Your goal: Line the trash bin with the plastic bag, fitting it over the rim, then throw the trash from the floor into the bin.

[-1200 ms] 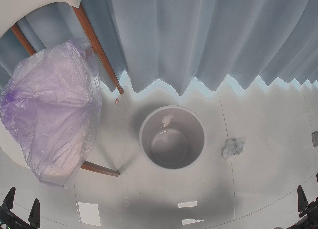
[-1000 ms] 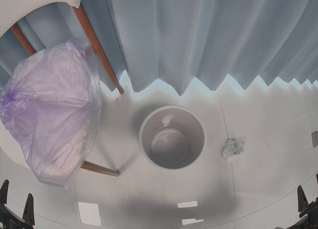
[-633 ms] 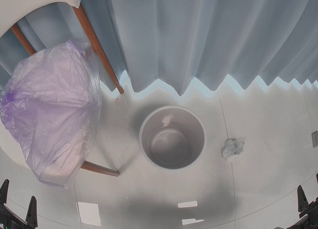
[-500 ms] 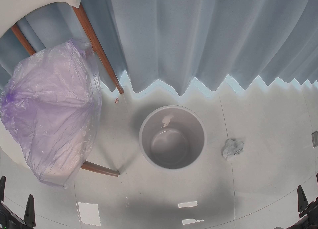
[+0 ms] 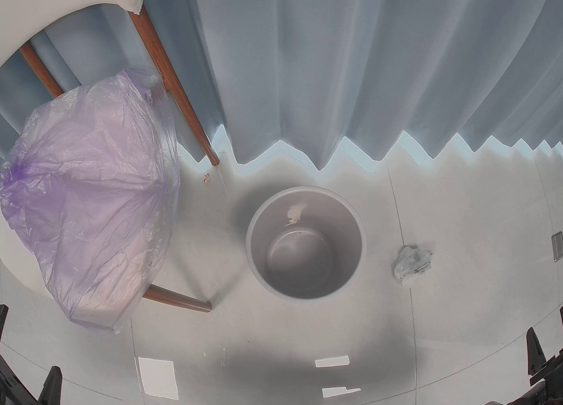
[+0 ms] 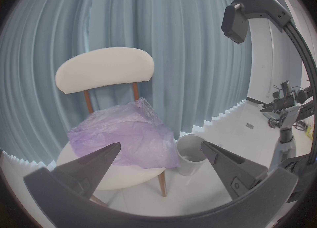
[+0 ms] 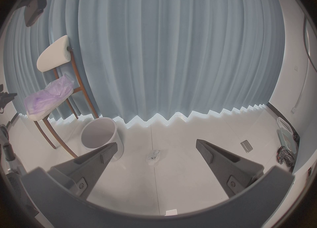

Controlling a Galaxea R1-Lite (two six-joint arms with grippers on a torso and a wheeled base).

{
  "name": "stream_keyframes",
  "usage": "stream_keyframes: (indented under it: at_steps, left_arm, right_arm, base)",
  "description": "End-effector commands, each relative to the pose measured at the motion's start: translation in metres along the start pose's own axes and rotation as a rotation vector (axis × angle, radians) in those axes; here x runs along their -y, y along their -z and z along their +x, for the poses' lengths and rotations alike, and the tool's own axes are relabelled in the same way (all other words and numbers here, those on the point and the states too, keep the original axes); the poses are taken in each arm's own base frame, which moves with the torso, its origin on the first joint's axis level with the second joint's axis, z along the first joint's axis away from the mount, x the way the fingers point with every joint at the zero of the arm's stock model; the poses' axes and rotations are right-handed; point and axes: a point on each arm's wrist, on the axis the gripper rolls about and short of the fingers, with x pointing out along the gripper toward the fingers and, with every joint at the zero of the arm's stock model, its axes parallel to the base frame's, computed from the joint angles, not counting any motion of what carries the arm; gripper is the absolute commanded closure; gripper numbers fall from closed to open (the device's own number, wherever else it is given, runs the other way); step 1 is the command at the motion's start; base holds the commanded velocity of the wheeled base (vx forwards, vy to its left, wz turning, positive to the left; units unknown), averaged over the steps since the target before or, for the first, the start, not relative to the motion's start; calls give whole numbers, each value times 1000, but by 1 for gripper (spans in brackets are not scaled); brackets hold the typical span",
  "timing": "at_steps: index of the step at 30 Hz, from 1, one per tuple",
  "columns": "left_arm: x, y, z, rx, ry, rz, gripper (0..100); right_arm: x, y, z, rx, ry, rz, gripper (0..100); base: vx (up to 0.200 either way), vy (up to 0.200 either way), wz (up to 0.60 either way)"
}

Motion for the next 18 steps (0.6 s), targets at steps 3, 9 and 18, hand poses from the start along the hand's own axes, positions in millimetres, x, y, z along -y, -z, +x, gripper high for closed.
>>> stream_keyframes:
  at_steps: [3, 9, 18]
  left_arm:
    - [-11, -27, 24, -91, 97, -48, 0]
    - [-21, -41, 48, -154, 143, -68, 0]
    - [-31, -43, 84, -251, 277, -78, 0]
  right_arm:
    - [0, 5, 0, 0, 1, -1, 0]
    - [0, 5, 0, 0, 1, -1, 0]
    - [0, 5, 0, 0, 1, -1, 0]
  base:
    - [0, 0, 0]
    - [0, 0, 0]
    - [0, 0, 0]
